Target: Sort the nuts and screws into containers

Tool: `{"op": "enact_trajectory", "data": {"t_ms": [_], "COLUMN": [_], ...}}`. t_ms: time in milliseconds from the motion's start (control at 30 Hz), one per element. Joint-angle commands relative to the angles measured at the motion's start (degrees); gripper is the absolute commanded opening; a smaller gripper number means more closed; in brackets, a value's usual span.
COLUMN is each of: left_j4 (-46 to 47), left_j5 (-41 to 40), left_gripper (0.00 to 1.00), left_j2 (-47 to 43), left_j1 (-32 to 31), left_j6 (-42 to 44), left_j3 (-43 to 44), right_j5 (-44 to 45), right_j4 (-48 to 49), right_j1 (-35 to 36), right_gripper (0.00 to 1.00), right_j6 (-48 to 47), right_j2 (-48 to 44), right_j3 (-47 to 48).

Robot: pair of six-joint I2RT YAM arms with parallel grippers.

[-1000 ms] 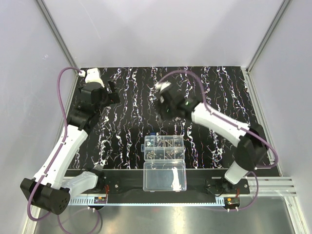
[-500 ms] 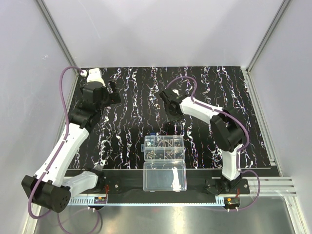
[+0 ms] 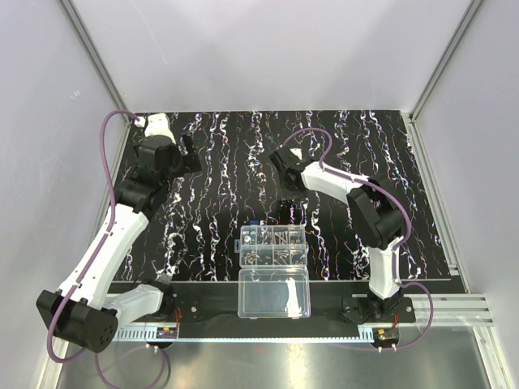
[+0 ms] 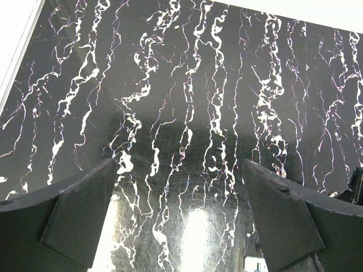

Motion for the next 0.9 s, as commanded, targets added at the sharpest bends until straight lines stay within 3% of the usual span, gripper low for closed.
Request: {"op": "enact_trajectory", "data": {"t_ms": [0, 633, 867], "left_j4": [1.9, 1.9, 1.9], "left_j5": [-0.7, -0.8, -0.9], "left_gripper": [0.99, 0.99, 0.99], "left_j2": [0.1, 0.7, 0.6], "left_j1": [0.2, 0.2, 0.2], "left_j6": [0.3, 0.4, 0.4], "left_j3": [1.5, 1.5, 1.5], "right_j5": [0.6, 0.3, -0.2], "right_j4": [2.0, 2.1, 2.9], "right_j1": [-0.8, -1.2, -1.4], "right_gripper": [0.41, 0.32, 0.18], "right_j6": [0.4, -0.9, -1.3], "right_j2": [0.8, 3.6, 4.6], "right_j3": [0.3, 0.6, -0.2]}}
